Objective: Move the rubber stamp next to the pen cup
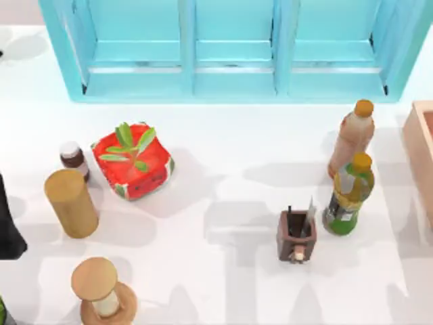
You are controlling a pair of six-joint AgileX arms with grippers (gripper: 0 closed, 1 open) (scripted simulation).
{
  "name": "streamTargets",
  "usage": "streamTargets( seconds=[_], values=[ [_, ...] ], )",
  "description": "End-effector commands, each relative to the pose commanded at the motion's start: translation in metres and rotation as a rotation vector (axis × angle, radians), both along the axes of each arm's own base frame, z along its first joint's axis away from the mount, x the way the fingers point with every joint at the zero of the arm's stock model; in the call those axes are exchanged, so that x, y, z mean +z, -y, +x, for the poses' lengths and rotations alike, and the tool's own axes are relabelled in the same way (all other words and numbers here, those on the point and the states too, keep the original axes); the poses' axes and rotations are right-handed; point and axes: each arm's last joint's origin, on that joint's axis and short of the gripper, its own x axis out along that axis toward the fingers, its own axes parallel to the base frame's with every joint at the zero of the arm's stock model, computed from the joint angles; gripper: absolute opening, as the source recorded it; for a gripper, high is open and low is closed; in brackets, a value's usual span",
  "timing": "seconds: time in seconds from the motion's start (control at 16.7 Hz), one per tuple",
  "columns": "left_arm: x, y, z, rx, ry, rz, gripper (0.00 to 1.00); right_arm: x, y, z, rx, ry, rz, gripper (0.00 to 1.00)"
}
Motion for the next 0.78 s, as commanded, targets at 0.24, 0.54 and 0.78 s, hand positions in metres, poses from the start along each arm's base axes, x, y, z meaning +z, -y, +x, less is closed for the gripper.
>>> streamTargets(
  seconds=[0.24, 0.54, 0.78],
  values=[
    [0.005, -0.001, 0.000, 0.005, -0.028, 0.005, 1.00, 0.000, 0.000, 0.000, 0.000, 0.000, 0.000, 1.00],
    [0.047, -0.005, 0.009, 0.035, -0.248, 0.038, 1.00, 0.000, 0.000, 0.000, 0.000, 0.000, 0.000, 1.00],
    [0.092, -0.014, 0.041, 0.060, -0.549, 0.064, 1.00, 0.000, 0.000, 0.000, 0.000, 0.000, 0.000, 1.00]
  ],
)
